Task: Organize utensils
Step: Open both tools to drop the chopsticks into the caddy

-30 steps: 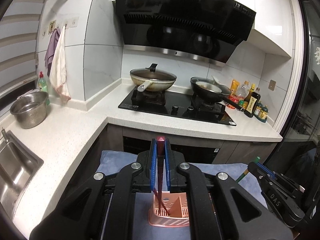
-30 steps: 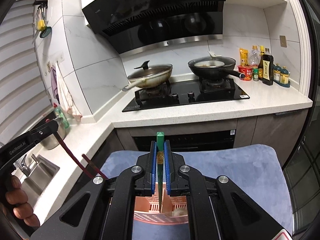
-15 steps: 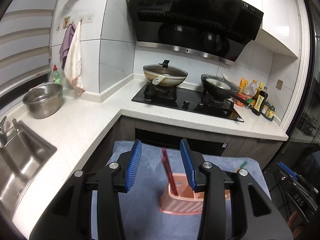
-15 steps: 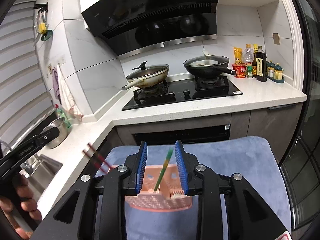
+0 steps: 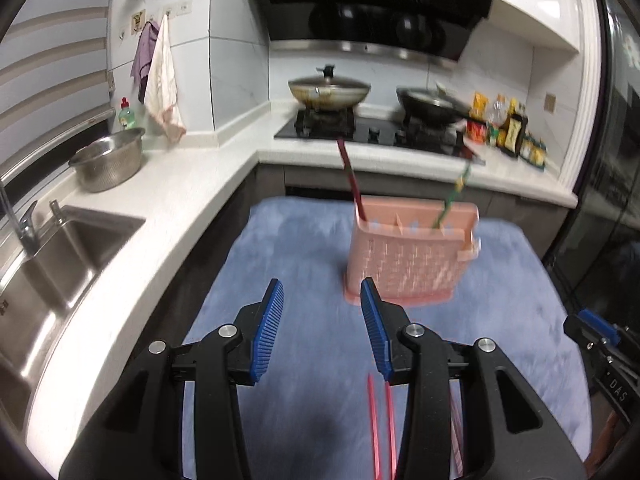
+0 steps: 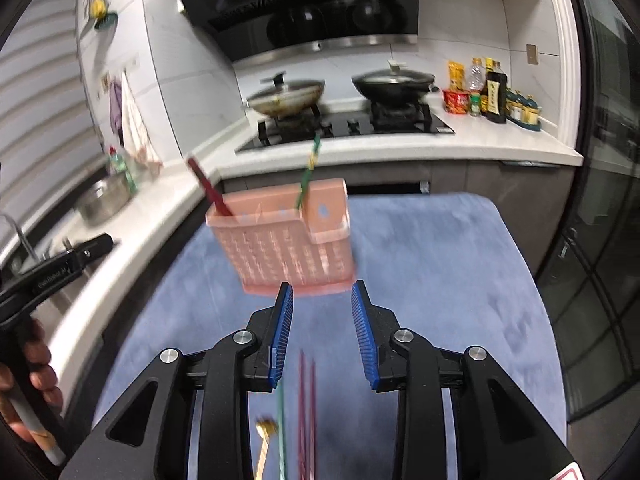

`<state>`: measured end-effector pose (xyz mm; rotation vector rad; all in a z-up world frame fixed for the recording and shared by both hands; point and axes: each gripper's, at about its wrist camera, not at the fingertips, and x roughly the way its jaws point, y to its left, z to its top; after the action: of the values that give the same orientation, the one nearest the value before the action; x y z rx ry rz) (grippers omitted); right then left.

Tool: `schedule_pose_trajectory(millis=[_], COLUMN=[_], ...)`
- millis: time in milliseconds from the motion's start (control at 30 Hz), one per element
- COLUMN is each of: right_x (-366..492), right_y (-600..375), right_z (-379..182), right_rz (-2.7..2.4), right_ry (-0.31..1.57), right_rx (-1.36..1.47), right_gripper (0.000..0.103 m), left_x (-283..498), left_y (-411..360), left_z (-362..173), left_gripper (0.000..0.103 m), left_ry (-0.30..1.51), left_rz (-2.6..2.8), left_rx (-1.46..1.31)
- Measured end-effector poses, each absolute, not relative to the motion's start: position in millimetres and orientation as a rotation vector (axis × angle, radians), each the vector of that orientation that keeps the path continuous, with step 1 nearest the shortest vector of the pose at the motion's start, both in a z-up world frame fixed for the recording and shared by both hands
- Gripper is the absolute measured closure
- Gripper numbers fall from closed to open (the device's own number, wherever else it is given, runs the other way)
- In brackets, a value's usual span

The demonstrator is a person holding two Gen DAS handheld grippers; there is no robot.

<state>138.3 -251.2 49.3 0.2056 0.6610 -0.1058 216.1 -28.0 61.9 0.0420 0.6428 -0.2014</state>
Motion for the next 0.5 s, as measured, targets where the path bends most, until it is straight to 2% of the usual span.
schedule_pose_trajectory(millis=[500], right_x=[46.3], right_y=[-217.5], right_z=[-53.6], right_rz=[-0.12], right_ry=[0.881], right_rx=[0.199], right_gripper=[0.073], left_x=[133.6], left_y=[-9.0], left_z=[-28.7], left_gripper=[0.065], left_ry=[0.841], left_rz=[-0.233], left_rx=[0.046])
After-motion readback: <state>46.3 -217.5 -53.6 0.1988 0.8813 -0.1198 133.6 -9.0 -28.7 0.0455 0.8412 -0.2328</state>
